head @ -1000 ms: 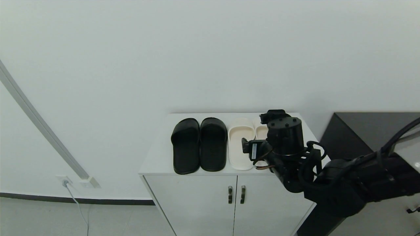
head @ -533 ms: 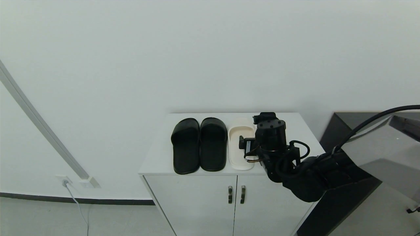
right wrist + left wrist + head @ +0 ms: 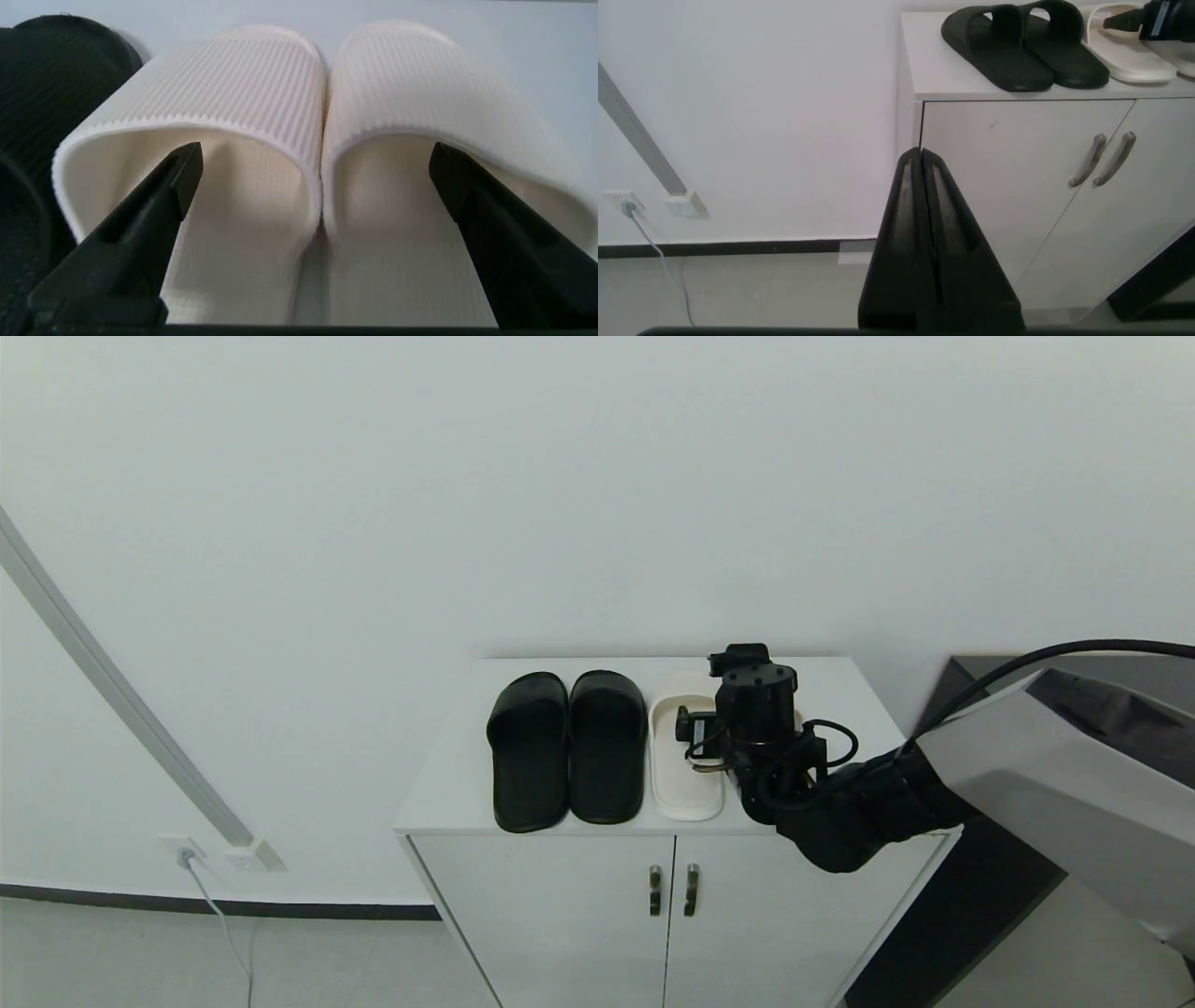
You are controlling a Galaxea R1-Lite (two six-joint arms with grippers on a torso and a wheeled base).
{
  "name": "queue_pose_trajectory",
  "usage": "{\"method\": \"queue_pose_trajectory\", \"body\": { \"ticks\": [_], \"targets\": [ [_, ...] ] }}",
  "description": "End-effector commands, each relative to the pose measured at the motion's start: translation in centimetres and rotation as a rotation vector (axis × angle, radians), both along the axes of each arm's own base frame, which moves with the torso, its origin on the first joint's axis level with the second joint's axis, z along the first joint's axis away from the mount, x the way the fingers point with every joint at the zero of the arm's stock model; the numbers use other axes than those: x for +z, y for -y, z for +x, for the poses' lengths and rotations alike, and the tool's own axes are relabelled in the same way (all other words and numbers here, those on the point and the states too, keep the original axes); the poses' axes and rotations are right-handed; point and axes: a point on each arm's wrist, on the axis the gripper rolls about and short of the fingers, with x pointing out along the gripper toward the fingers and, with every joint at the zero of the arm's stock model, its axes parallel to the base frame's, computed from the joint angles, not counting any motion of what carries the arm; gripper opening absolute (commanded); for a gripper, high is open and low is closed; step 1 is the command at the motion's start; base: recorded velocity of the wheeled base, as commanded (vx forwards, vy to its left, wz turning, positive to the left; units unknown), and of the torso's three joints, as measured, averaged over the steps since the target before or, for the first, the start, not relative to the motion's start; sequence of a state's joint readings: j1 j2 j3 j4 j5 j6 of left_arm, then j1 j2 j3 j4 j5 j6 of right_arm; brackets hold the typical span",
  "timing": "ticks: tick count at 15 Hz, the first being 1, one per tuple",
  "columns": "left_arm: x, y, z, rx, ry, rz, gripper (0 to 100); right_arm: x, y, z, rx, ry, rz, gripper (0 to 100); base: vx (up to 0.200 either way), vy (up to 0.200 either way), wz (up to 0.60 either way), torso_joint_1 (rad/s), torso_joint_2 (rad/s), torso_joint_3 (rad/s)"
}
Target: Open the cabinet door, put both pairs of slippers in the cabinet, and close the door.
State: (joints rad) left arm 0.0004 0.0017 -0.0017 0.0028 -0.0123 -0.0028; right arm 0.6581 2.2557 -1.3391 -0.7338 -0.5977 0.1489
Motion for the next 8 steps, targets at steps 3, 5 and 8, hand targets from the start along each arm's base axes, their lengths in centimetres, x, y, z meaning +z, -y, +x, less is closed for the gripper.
{"method": "queue_pose_trajectory", "body": {
  "ticks": [3, 5, 8],
  "targets": [
    [0.0, 0.0, 0.0, 0.001, 0.0, 0.0, 0, -0.6, -0.1, 2.0, -0.014, 0.019, -0.009, 100, 0.0, 0.0, 0.0, 0.0, 0.0, 0.0],
    [0.0, 0.0, 0.0, 0.001, 0.0, 0.0, 0, -0.5, 0.0, 2.6, -0.021, 0.03, -0.006, 100, 0.0, 0.0, 0.0, 0.0, 0.0, 0.0],
    [0.0, 0.0, 0.0, 0.001, 0.0, 0.0, 0, -0.7, 0.1, 2.9, -0.017, 0.029, -0.004, 0, 0.0, 0.0, 0.0, 0.0, 0.0, 0.0]
  ]
}}
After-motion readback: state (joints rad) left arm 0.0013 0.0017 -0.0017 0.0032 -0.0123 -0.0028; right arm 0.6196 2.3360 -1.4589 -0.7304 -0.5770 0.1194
